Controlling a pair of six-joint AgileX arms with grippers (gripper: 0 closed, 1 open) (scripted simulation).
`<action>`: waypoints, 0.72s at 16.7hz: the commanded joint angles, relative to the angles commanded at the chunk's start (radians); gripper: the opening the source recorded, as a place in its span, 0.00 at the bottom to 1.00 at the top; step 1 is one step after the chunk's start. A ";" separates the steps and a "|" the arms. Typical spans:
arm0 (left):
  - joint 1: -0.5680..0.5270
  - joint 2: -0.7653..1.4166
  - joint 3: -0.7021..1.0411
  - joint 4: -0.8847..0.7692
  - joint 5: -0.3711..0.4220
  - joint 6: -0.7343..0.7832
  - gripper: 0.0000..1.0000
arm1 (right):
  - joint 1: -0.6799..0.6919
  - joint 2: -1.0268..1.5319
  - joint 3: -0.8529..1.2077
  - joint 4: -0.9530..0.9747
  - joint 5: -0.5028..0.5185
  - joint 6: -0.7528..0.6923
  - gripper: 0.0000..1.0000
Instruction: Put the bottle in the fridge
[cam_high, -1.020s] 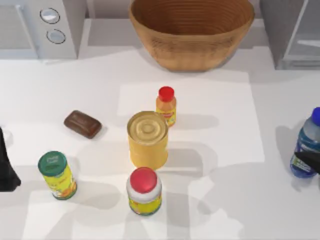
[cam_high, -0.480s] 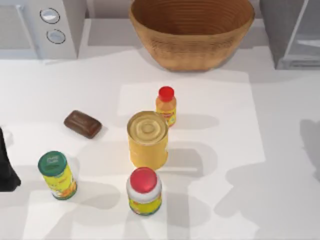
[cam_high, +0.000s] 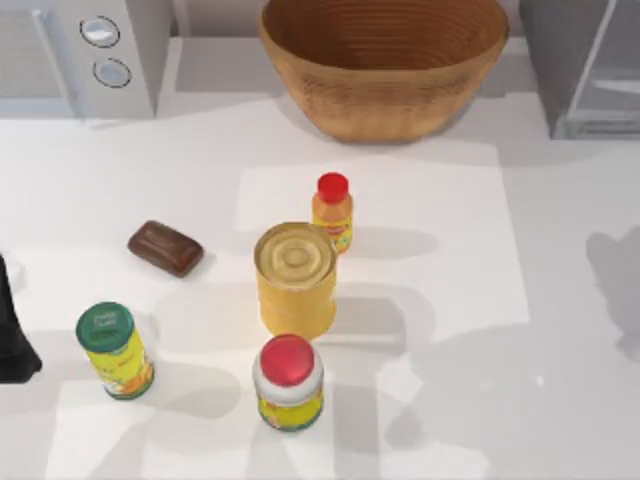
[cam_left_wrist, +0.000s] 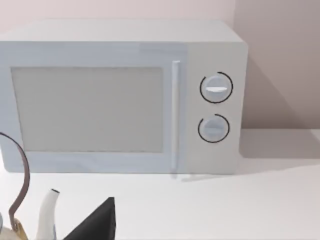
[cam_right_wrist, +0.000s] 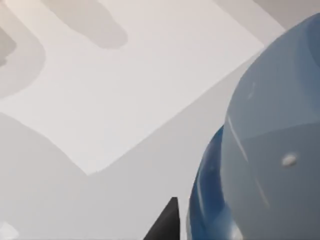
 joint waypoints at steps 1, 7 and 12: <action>0.000 0.000 0.000 0.000 0.000 0.000 1.00 | 0.019 -0.053 -0.008 0.017 0.018 0.008 0.01; 0.000 0.000 0.000 0.000 0.000 0.000 1.00 | 0.151 -0.532 -0.138 0.138 0.224 0.186 0.01; 0.000 0.000 0.000 0.000 0.000 0.000 1.00 | 0.250 -0.919 -0.341 0.203 0.483 0.497 0.01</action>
